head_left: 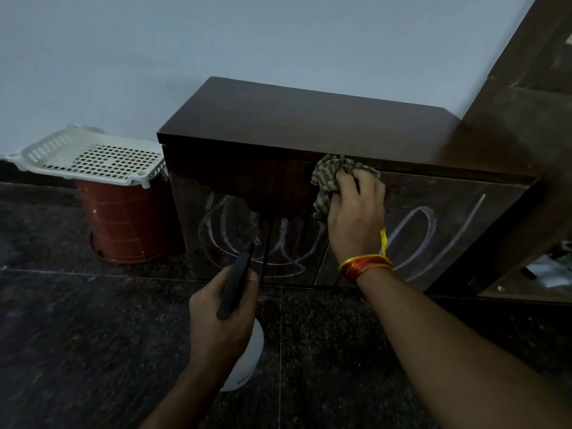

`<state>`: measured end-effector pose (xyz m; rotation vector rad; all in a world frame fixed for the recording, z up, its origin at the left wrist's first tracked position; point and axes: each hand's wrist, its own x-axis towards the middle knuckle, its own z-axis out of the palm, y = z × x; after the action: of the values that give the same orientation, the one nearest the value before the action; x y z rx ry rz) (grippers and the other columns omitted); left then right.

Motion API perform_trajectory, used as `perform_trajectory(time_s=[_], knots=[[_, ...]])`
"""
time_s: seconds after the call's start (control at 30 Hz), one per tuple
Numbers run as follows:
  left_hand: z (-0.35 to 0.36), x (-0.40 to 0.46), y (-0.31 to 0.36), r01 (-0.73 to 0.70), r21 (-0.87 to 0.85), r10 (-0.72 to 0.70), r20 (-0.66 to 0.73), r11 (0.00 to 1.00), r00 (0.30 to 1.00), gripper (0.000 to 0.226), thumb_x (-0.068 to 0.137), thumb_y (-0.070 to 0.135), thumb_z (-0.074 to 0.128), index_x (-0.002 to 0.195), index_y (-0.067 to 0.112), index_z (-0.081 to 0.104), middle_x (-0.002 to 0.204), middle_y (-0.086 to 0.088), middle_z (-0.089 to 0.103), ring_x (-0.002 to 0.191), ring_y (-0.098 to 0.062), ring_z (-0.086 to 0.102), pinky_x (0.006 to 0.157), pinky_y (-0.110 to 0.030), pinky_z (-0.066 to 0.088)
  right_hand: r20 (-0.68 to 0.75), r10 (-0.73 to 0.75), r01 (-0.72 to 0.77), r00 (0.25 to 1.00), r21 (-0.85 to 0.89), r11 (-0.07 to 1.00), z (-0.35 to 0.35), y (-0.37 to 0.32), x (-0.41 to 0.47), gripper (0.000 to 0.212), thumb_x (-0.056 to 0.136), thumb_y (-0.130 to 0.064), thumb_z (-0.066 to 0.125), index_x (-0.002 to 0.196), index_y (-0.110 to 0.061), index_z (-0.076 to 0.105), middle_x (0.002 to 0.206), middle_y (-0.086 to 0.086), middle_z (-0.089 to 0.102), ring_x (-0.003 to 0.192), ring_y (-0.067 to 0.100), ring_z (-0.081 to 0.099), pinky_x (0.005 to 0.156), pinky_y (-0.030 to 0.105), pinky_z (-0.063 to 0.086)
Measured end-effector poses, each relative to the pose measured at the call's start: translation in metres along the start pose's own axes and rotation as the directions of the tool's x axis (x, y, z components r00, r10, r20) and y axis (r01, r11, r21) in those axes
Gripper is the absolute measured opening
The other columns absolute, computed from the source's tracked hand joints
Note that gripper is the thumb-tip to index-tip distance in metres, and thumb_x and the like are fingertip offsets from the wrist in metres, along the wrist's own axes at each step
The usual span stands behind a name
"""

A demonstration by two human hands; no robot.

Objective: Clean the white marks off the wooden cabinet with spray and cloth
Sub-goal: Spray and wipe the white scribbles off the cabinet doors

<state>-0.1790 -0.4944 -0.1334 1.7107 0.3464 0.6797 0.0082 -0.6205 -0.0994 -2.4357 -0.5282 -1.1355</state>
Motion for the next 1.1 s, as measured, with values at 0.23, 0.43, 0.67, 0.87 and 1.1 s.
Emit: perform_trajectory(time_s=[0.23, 0.43, 0.67, 0.87, 1.1], knots=[[0.005, 0.002, -0.006, -0.015, -0.003, 0.015, -0.022, 1.000, 1.000, 0.033, 0.090, 0.024, 0.060, 0.072, 0.051, 0.061, 0.058, -0.018, 0.053, 0.056, -0.047, 0.051, 0.051, -0.056, 0.042, -0.013, 0.088, -0.087, 0.996, 0.067, 0.994, -0.002, -0.007, 0.003, 0.023, 0.082, -0.007, 0.060, 0.105, -0.008, 0.061, 0.115, 0.017, 0.053, 0.098, 0.037, 0.050, 0.080, 0.043, 0.045], [0.011, 0.003, -0.005, 0.004, -0.014, -0.004, 0.004, 1.000, 1.000, 0.047, 0.091, 0.023, 0.059, 0.077, 0.068, 0.058, 0.058, -0.017, 0.054, 0.057, -0.047, 0.053, 0.052, -0.056, 0.044, -0.004, 0.164, -0.162, 0.987, 0.093, 0.982, 0.001, -0.011, -0.004, 0.020, 0.085, -0.010, 0.062, 0.105, -0.005, 0.058, 0.111, 0.017, 0.053, 0.092, 0.037, 0.054, 0.073, 0.043, 0.048], [0.017, 0.004, -0.008, 0.013, -0.011, -0.013, 0.001, 1.000, 1.000, 0.051, 0.091, 0.024, 0.059, 0.076, 0.073, 0.055, 0.063, -0.015, 0.056, 0.059, -0.047, 0.053, 0.054, -0.055, 0.045, 0.041, 0.294, -0.296, 0.955, 0.207, 0.933, 0.006, -0.022, -0.011, 0.025, 0.094, -0.015, 0.055, 0.117, -0.006, 0.050, 0.120, 0.015, 0.047, 0.093, 0.034, 0.056, 0.070, 0.038, 0.050], [0.015, 0.004, -0.009, -0.011, -0.015, 0.011, -0.015, 1.000, 1.000, 0.042, 0.089, 0.029, 0.058, 0.074, 0.068, 0.058, 0.057, -0.015, 0.053, 0.056, -0.047, 0.052, 0.050, -0.056, 0.044, 0.111, 0.393, -0.408, 0.913, 0.245, 0.879, 0.009, -0.026, -0.029, 0.025, 0.098, -0.017, 0.048, 0.117, -0.001, 0.048, 0.123, 0.017, 0.046, 0.099, 0.034, 0.053, 0.071, 0.027, 0.035], [0.013, 0.006, -0.014, -0.044, 0.015, 0.045, -0.024, 0.999, 0.999, 0.022, 0.089, 0.039, 0.059, 0.073, 0.054, 0.060, 0.058, -0.016, 0.053, 0.054, -0.044, 0.052, 0.051, -0.055, 0.044, 0.043, 0.339, -0.339, 0.940, 0.246, 0.908, 0.016, -0.028, -0.017, 0.024, 0.094, -0.016, 0.053, 0.115, -0.004, 0.054, 0.120, 0.015, 0.051, 0.106, 0.031, 0.051, 0.082, 0.034, 0.043]])
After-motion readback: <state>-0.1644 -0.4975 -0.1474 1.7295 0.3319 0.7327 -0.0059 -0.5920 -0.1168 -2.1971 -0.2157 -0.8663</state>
